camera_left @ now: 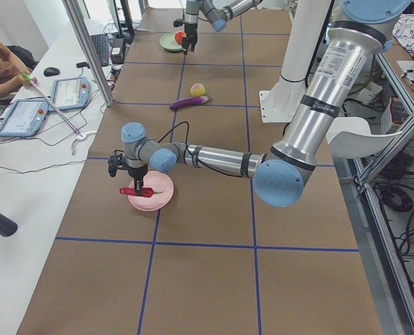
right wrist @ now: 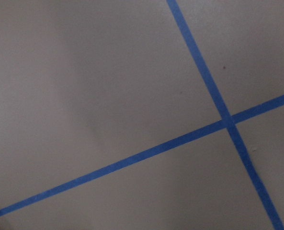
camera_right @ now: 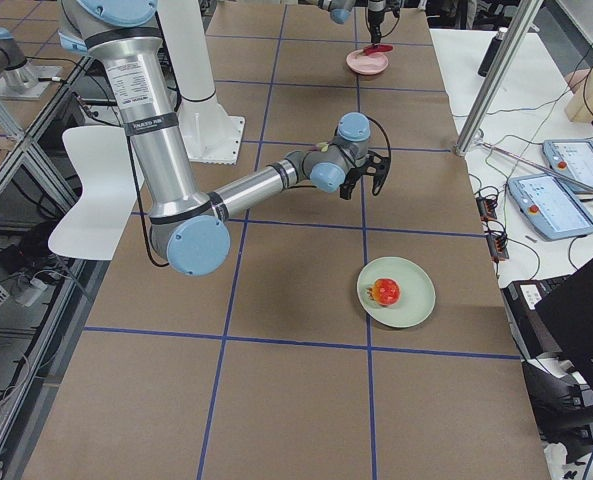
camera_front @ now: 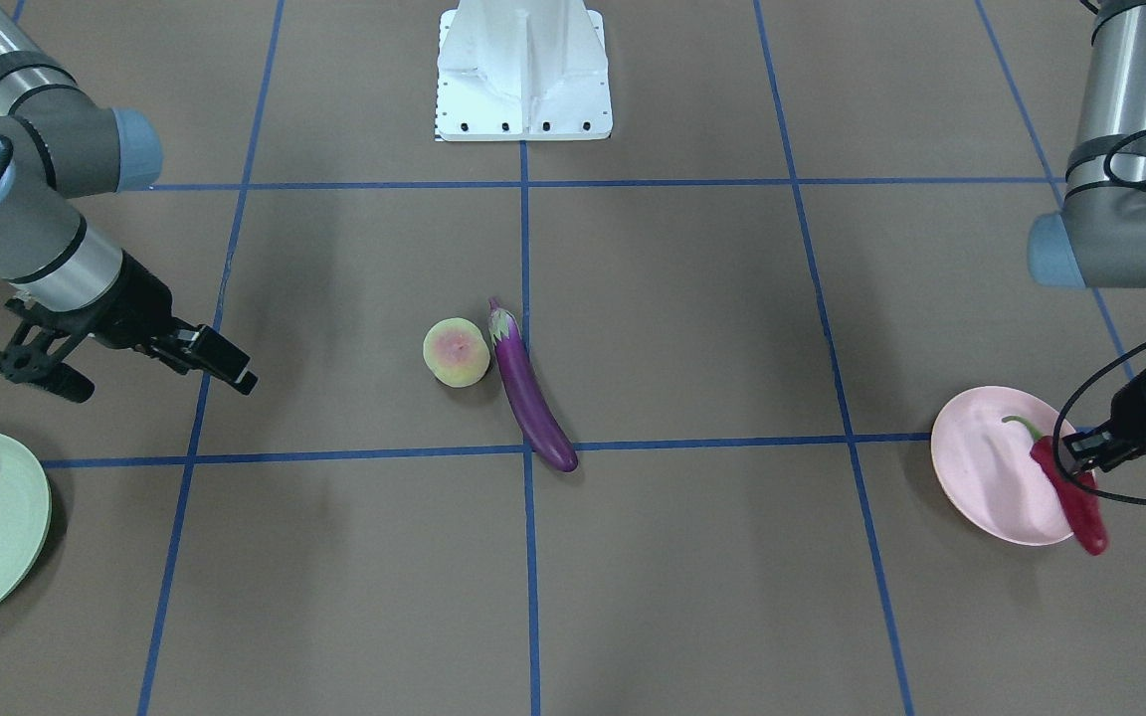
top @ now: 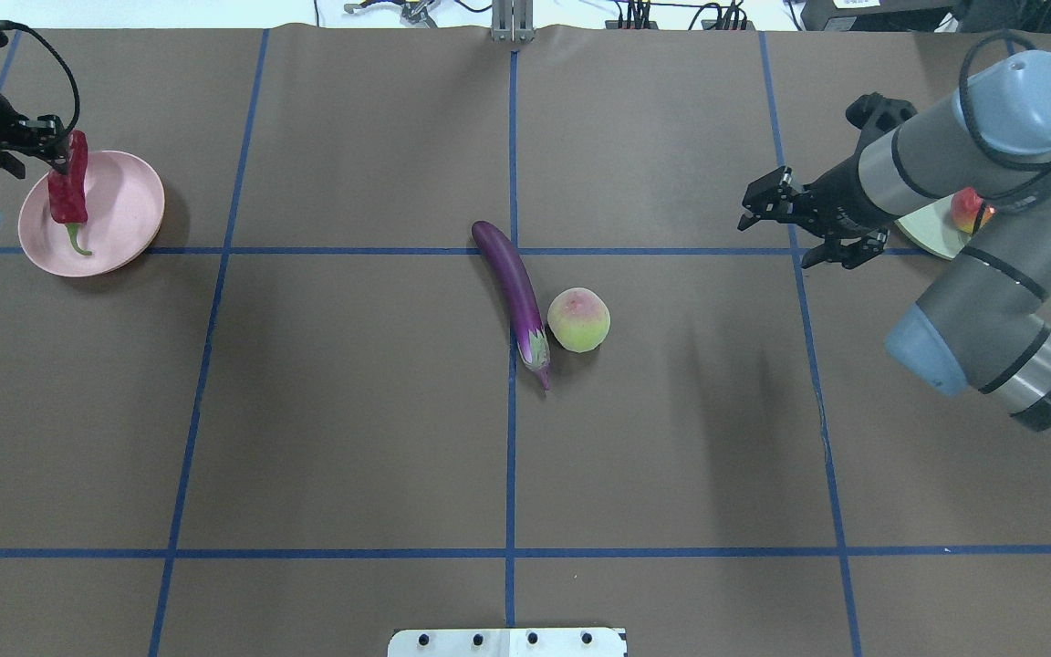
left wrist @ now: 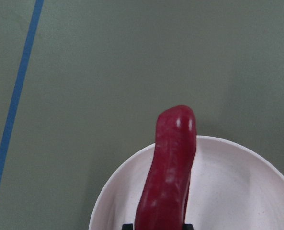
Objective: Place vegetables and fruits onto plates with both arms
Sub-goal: 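Place the chili on the pink plate while the right gripper releases the apple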
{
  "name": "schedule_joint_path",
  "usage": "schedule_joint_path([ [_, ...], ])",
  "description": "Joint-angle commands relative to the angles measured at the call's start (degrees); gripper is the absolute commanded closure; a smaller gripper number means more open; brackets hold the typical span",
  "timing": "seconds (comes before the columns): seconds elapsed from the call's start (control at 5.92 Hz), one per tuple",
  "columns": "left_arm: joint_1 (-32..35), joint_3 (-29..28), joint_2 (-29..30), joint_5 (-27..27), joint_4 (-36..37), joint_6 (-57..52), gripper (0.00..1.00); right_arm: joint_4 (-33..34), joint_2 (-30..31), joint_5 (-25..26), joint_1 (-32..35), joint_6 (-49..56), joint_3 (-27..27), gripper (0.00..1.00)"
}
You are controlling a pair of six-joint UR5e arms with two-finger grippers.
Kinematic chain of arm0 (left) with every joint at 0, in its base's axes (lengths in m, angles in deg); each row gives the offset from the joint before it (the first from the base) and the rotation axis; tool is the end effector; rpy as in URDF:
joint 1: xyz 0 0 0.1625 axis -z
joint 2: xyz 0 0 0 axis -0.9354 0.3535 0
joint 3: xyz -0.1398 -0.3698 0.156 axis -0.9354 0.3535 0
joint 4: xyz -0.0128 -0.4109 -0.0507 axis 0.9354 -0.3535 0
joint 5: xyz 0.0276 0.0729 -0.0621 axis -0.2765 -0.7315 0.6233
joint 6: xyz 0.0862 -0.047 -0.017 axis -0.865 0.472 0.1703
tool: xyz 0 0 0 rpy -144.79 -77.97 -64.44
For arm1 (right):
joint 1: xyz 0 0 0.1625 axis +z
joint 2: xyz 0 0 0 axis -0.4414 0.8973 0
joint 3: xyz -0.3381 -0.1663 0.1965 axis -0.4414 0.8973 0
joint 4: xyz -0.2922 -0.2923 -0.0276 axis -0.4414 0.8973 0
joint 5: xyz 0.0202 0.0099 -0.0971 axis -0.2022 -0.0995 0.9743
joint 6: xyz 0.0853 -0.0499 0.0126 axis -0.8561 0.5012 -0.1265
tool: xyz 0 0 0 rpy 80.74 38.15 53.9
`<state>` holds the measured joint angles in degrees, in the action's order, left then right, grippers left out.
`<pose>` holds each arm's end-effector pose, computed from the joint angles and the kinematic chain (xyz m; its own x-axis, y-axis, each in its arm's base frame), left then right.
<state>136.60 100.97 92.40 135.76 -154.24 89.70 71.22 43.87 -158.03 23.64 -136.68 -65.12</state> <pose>0.1931 -0.6658 0.5413 0.7310 -0.1735 -0.6599 0.2156 0.9763 -0.0179 -0.3379 -0.5210 0.3678 0.4034 0.4179 0.8140 -0.3286 0.8964 -0.2974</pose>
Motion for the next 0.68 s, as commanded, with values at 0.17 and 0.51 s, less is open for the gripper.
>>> schedule_joint_path([
  [0.17, -1.8, 3.4, 4.8, 9.3, -0.5, 17.5, 0.0, 0.4, -4.4, 6.7, -7.1, -13.7, -0.8, 0.0],
  [0.51, -10.8, 8.9, 9.3, 8.8, -0.2, 35.3, 0.0, 0.6, -6.4, 13.2, -12.6, -25.3, -1.0, 0.0],
])
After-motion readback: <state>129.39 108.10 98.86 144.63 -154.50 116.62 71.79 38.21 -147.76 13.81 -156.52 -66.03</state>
